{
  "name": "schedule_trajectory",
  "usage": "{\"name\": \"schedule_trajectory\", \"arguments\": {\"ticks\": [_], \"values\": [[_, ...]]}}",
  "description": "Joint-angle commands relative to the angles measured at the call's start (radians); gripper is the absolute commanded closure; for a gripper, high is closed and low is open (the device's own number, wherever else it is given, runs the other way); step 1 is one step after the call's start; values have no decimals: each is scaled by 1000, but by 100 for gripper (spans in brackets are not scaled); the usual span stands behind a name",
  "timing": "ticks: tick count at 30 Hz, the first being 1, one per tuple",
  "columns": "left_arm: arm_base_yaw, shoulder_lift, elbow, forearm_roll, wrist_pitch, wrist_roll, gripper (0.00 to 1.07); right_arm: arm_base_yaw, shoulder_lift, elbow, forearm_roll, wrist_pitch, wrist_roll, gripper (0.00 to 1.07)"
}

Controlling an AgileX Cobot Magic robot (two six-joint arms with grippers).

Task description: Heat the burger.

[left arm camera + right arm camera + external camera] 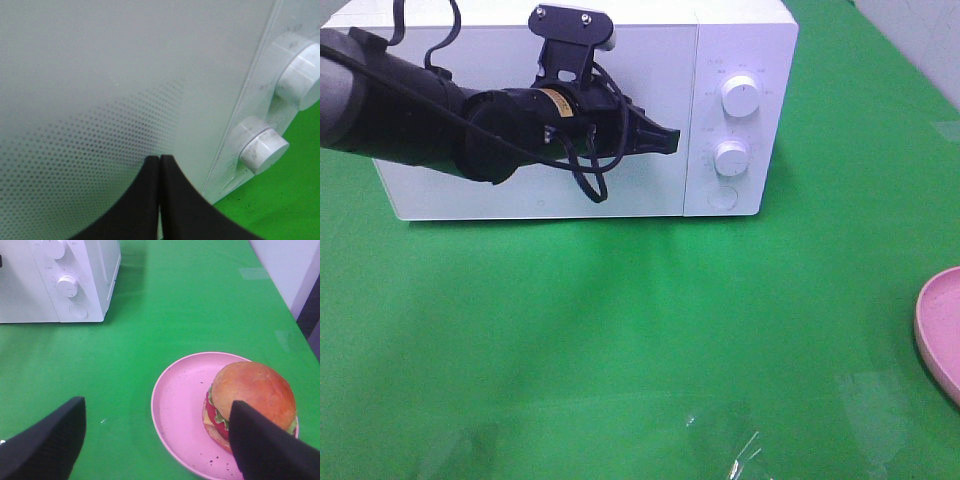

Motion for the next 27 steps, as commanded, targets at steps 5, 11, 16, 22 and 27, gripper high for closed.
{"name": "schedule_trajectory", "arguments": {"ticks": [5, 11, 16, 22, 27], "values": [[-32, -65, -20, -41, 115, -1, 88, -5, -26, 3, 0, -6, -8, 31], [-75, -104, -20, -49, 418, -6, 5, -5, -26, 3, 0, -6, -9, 31], [-87, -149, -21, -65, 719, -9, 7, -5, -26, 3, 0, -6, -8, 31], [-87, -193, -21, -64, 959, -9, 7, -5, -26, 3, 0, -6, -9, 31], [-87, -243, -21, -82, 1176, -17, 7, -5, -26, 3, 0, -6, -9, 31]]}}
